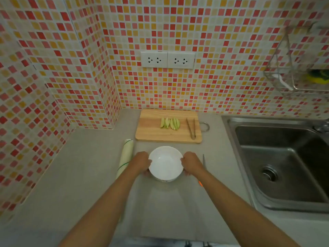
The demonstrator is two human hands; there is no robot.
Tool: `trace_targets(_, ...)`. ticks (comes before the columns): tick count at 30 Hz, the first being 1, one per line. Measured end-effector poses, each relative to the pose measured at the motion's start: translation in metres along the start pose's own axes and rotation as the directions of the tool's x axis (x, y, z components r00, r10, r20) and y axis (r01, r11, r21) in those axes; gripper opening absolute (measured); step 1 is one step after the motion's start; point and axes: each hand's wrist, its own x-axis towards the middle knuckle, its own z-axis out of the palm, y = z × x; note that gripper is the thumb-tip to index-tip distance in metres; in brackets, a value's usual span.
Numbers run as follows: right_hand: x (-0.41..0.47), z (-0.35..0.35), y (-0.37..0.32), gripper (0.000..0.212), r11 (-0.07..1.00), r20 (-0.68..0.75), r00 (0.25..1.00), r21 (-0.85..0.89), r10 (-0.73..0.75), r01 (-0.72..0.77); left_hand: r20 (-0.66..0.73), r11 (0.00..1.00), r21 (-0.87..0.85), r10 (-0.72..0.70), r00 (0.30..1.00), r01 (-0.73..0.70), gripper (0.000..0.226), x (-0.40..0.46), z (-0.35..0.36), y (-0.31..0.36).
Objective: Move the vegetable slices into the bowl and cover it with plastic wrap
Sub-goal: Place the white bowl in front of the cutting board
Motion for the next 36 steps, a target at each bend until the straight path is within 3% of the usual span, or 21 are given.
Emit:
trace_targets(6,0.023,-0.009,-0.008,0.03,0.998,-0.076,0.995,-0.01,0.066,-0.067,-0.074,0.996,-0.006,0.086,0.994,-0.087,0.033,0.026,-0.011,0.004)
trace_targets(13,0.051,-0.011,-0.009,0.025,0.987,-0.087,0.989,0.113,0.121,-0.11,-0.117,0.98,-0.052,0.187,0.975,-0.195,0.032,0.057,-0.017,0.006)
trace_targets(26,0.072,-0.015,0.0,0.033,0.993,-0.063,0.994,0.091,0.086,-0.08,-0.197,0.964,-0.134,0.2,0.96,-0.228,0.028,0.075,-0.008,-0.001)
trace_targets(29,0.078,-0.022,0.0,0.045,0.995,-0.039,0.994,0.015,0.098,-0.098,-0.218,0.971,-0.108,0.187,0.958,-0.214,0.028,0.079,-0.006,-0.004)
trace_targets(31,0.088,-0.032,-0.001,0.052,0.989,-0.149,0.985,-0.104,0.089,-0.105,-0.228,0.972,-0.106,0.18,0.957,-0.208,0.029,0.079,-0.006,-0.006)
trace_targets(34,0.11,-0.046,-0.006,0.04,0.963,-0.345,0.938,-0.247,0.014,-0.105,-0.229,0.97,-0.142,0.162,0.96,-0.198,0.036,0.078,-0.006,-0.007)
trace_targets(36,0.127,-0.052,-0.011,0.041,0.943,-0.384,0.923,-0.303,0.009,-0.135,-0.239,0.966,-0.167,0.152,0.959,-0.195,0.04,0.077,-0.007,-0.006)
